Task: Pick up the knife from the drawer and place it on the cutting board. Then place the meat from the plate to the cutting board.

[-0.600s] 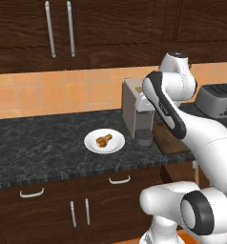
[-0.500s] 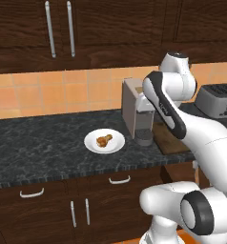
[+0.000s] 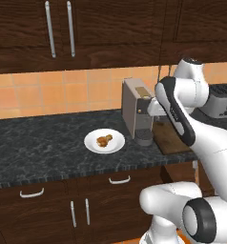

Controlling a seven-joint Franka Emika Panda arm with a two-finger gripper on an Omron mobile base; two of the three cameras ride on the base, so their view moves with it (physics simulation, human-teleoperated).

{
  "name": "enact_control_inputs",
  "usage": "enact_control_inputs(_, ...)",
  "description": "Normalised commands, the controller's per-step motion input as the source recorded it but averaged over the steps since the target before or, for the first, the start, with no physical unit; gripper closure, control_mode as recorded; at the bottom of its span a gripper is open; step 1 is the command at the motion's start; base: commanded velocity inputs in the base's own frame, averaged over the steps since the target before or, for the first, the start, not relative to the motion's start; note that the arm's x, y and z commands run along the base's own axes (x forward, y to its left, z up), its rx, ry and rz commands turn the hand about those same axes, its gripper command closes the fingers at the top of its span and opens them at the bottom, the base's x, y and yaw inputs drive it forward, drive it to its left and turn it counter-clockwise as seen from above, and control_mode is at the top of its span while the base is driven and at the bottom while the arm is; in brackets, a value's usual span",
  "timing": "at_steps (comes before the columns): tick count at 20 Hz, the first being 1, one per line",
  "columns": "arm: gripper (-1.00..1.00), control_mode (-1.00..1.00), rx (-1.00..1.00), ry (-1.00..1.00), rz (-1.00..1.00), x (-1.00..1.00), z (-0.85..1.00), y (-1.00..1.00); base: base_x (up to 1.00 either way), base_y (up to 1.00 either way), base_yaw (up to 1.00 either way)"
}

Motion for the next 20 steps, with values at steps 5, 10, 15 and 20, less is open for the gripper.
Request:
enact_control_inputs(5, -1.0, -1.0, 0.0, -0.07, -0.12, -0.36, -0.62, -0.19, 0.0, 0.0, 0.0)
enact_control_inputs(10, -1.0, -1.0, 0.0, -0.01, -0.15, -0.31, -0.68, -0.13, 0.0, 0.0, 0.0)
enact_control_inputs(15, -1.0, -1.0, 0.0, -0.02, -0.05, -0.05, -0.33, -0.37, 0.0, 0.0, 0.0)
enact_control_inputs(20, -1.0, -1.0, 0.0, 0.0, -0.01, -0.17, -0.31, -0.77, 0.0, 0.0, 0.0)
